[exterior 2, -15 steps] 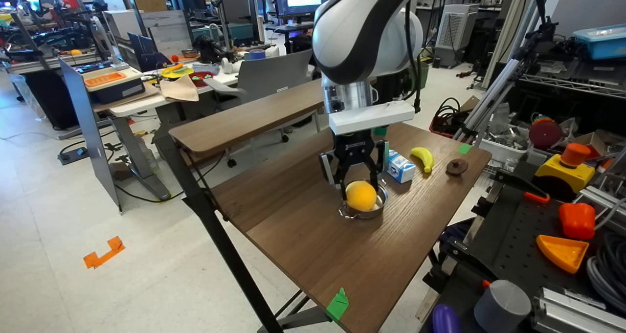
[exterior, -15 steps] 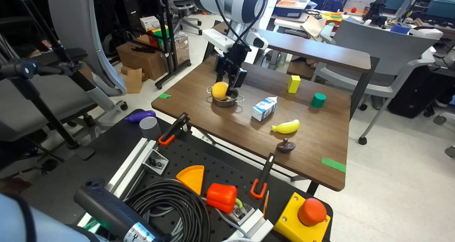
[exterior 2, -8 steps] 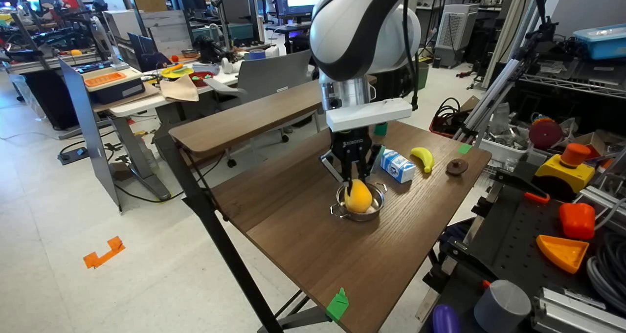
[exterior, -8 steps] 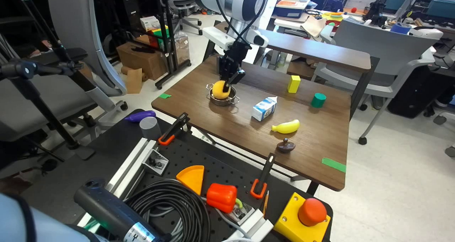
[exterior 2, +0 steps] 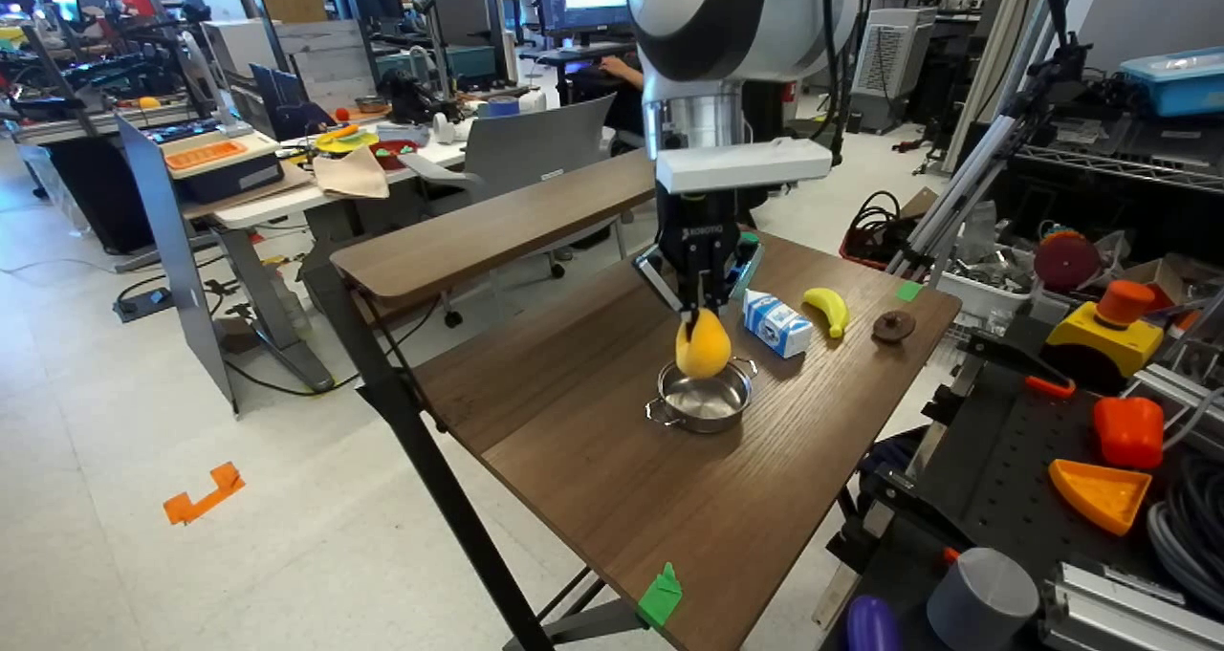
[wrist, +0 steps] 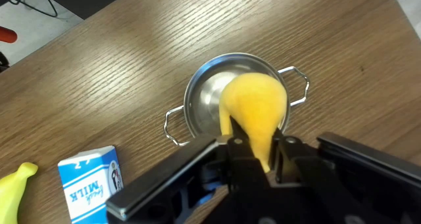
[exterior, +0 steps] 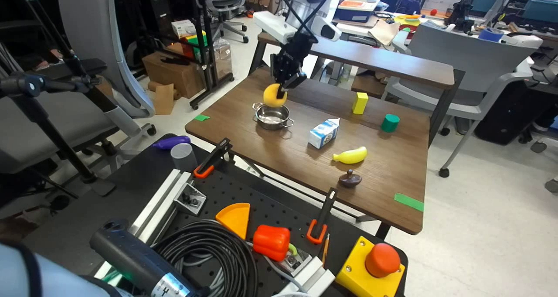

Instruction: Remove the orange plushy from the pot and put it on the table

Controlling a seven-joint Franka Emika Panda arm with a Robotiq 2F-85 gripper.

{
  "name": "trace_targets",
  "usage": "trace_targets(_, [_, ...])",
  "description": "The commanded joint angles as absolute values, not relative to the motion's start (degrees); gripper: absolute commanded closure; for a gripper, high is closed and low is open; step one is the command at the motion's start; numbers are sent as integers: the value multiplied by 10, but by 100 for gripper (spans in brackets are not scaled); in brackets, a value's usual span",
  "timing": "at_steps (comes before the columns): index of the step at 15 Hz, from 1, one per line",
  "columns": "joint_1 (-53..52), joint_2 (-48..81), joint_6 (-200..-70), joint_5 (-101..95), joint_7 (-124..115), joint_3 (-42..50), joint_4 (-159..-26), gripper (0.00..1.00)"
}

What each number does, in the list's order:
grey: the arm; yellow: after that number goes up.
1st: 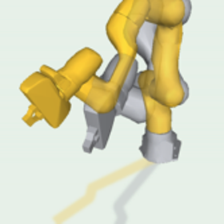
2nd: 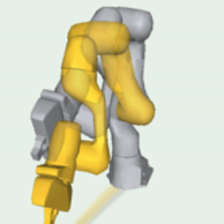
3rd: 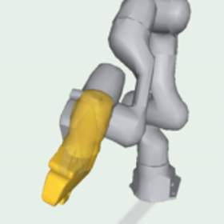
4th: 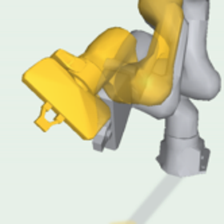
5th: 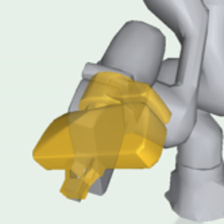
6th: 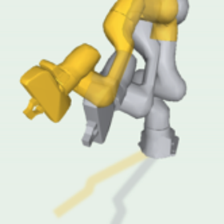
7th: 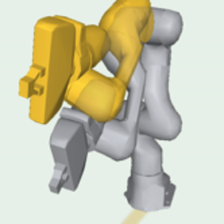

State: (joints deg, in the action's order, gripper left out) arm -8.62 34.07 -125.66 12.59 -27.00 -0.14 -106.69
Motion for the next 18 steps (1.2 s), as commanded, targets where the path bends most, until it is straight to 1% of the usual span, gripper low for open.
trace_targets(1, [-55, 285, -1278, 166, -253, -6, -1096, 96])
trace_targets(10, [10, 335, -1295, 259, -300, 9, -969, 96])
trace_targets(13, [10, 365, -1308, 258, -330, 17, -936, 96])
trace_targets(18, [-18, 412, -1370, 212, -387, 41, -921, 96])
